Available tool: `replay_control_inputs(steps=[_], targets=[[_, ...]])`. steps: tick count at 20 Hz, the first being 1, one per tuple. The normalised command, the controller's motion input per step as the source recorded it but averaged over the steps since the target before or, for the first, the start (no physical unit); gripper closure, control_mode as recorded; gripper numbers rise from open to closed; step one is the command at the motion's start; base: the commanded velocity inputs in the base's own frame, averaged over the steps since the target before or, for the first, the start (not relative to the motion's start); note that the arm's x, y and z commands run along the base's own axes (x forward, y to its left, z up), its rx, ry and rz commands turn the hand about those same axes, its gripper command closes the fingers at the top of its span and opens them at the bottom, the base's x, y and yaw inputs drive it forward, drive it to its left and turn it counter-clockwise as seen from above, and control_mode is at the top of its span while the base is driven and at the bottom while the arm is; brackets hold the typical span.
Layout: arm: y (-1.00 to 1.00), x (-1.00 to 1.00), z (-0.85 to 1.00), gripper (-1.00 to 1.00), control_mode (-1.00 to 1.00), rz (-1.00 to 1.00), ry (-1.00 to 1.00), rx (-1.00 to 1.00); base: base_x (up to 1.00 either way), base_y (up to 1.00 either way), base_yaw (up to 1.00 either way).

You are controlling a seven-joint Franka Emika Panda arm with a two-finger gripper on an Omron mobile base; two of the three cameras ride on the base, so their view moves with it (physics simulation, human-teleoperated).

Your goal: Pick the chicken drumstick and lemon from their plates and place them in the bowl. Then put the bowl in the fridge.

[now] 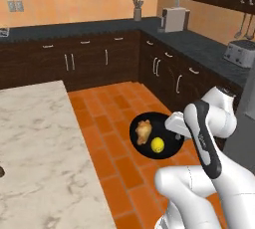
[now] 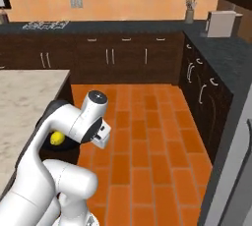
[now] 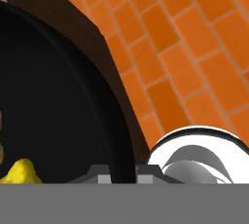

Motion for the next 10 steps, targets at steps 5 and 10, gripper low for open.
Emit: replay_control_inputs(steps=[5, 10], targets=[[0.00, 0.00, 0.00, 1.00, 1.00, 0.00, 0.00, 0.00, 1.00, -0.09, 0.00], [0.00, 0.00, 0.00, 1.00, 1.00, 0.00, 0.00, 0.00, 1.00, -0.26, -0.01]])
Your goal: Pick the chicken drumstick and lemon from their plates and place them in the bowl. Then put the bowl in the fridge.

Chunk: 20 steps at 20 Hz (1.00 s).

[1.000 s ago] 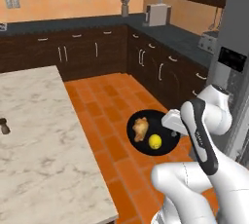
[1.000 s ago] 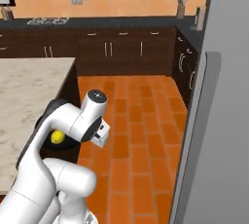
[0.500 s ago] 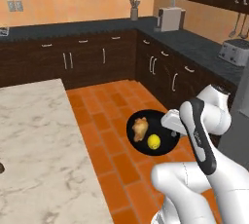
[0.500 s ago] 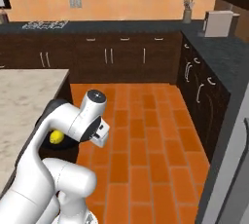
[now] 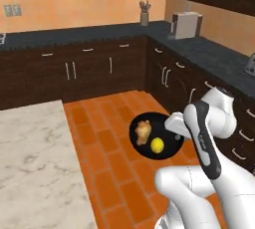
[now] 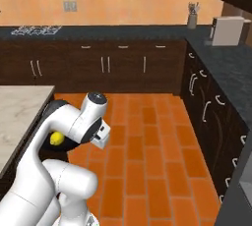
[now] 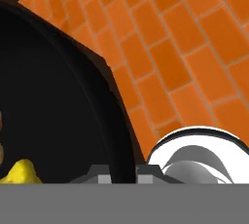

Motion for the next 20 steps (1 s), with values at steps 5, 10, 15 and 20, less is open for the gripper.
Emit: replay_control_inputs(steps=[5, 10, 15, 20], targets=[[0.00, 0.00, 0.00, 1.00, 1.00, 0.00, 0.00, 0.00, 0.29, -0.09, -0.74], [0.00, 0.00, 0.00, 1.00, 1.00, 0.00, 0.00, 0.00, 0.02, 0.00, -0.92], [0.00, 0.00, 0.00, 1.00, 1.00, 0.00, 0.00, 0.00, 0.01, 0.01, -0.92], [0.00, 0.00, 0.00, 1.00, 1.00, 0.00, 0.00, 0.00, 0.01, 0.07, -0.92]])
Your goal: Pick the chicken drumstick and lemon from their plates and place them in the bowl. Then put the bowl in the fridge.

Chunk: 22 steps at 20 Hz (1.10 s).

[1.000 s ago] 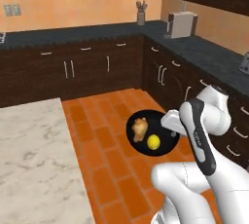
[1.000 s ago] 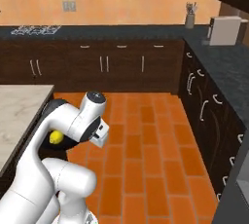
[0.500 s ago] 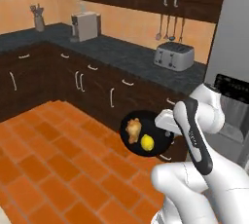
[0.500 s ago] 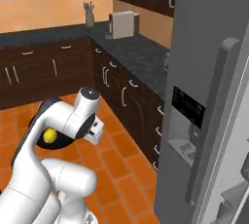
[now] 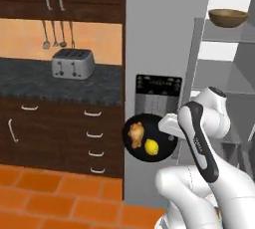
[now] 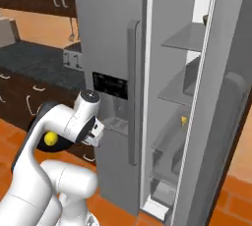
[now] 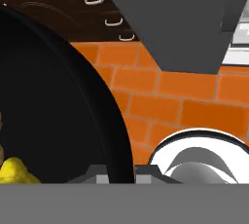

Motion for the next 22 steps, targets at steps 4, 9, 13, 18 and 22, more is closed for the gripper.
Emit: replay_control_inputs(steps=[4, 9, 13, 18, 22], targets=[[0.00, 0.00, 0.00, 1.00, 1.00, 0.00, 0.00, 0.00, 0.11, 0.00, -0.84], [0.00, 0.00, 0.00, 1.00, 1.00, 0.00, 0.00, 0.00, 0.48, 0.04, -0.64], [0.00, 0.00, 0.00, 1.00, 1.00, 0.00, 0.00, 0.00, 0.43, -0.10, -0.44], [0.00, 0.00, 0.00, 1.00, 1.00, 0.00, 0.00, 0.00, 0.04, 0.03, -0.09], [-0.04, 0.39, 0.16, 1.00, -1.00, -0.28, -0.26, 0.00, 0.00, 0.00, 0.00]])
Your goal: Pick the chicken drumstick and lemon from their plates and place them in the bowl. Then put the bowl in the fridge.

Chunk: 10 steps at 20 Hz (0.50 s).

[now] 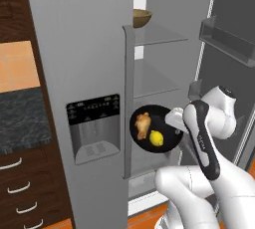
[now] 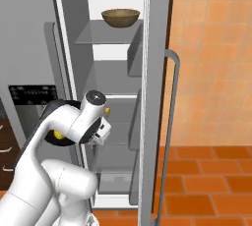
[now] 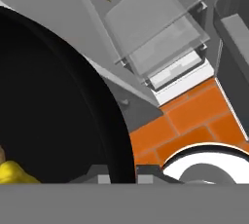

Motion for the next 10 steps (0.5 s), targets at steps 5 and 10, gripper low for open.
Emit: replay_control_inputs(steps=[5, 10], targets=[[0.23, 0.88, 0.60, 1.00, -1.00, -0.59, -0.11, -0.01, 0.00, 0.00, 0.00], [-0.14, 0.99, 0.85, 1.00, -1.00, -0.39, 0.00, 0.09, 0.00, 0.00, 0.00]])
